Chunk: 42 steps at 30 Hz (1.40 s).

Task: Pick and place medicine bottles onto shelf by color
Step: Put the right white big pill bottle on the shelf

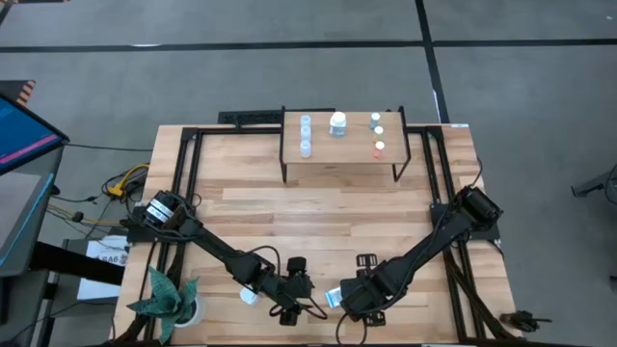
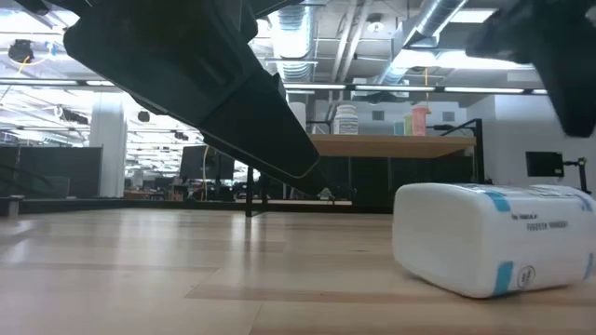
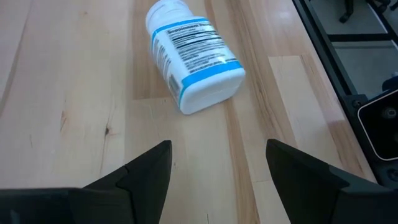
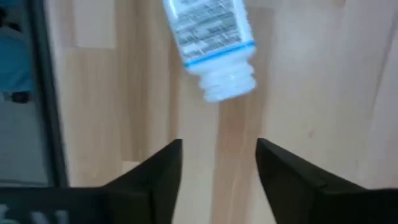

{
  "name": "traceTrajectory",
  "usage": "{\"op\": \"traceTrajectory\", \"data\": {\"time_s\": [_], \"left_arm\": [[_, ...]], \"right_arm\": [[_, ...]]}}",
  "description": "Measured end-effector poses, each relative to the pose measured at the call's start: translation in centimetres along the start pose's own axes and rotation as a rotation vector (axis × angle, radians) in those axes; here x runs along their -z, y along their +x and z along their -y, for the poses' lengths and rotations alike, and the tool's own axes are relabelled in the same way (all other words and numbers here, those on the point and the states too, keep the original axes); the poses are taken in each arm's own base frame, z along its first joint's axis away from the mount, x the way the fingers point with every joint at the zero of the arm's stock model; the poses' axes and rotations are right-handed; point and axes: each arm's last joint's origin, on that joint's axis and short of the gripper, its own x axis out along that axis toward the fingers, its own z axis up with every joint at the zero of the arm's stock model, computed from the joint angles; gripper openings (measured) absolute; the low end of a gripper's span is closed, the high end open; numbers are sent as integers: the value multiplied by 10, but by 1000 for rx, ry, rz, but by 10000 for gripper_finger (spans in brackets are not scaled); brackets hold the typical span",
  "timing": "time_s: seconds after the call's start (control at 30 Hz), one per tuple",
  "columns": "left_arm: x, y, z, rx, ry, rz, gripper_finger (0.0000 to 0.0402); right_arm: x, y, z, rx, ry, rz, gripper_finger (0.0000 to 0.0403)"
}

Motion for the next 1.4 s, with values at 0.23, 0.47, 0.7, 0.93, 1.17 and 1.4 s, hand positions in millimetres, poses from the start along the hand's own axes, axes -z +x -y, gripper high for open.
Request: {"op": "traceTrajectory", "data": {"time_s": [0.23, 0.47, 0.7, 0.93, 1.17, 1.4], "left_arm": [[0, 0, 0, -1, -1, 1, 247], [0, 0, -1, -3, -1, 2, 247], [-1, 0, -2, -7, -5, 2, 247], [-1, 0, -3, -7, -4, 3, 247], [-1, 0, -2, -6, -4, 4, 247], [-2, 1, -4, -11, -1, 5, 247]], "right_arm": [[-5, 17, 4, -8, -40, 25, 301], [-8, 25, 9, -21, -53, 67, 314], [-14, 24, 5, -53, -111, 132, 312], [-17, 36, 8, -29, -130, 112, 311], [-19, 62, 8, -3, -163, 57, 311], [-21, 67, 10, 2, -159, 48, 308]]}}
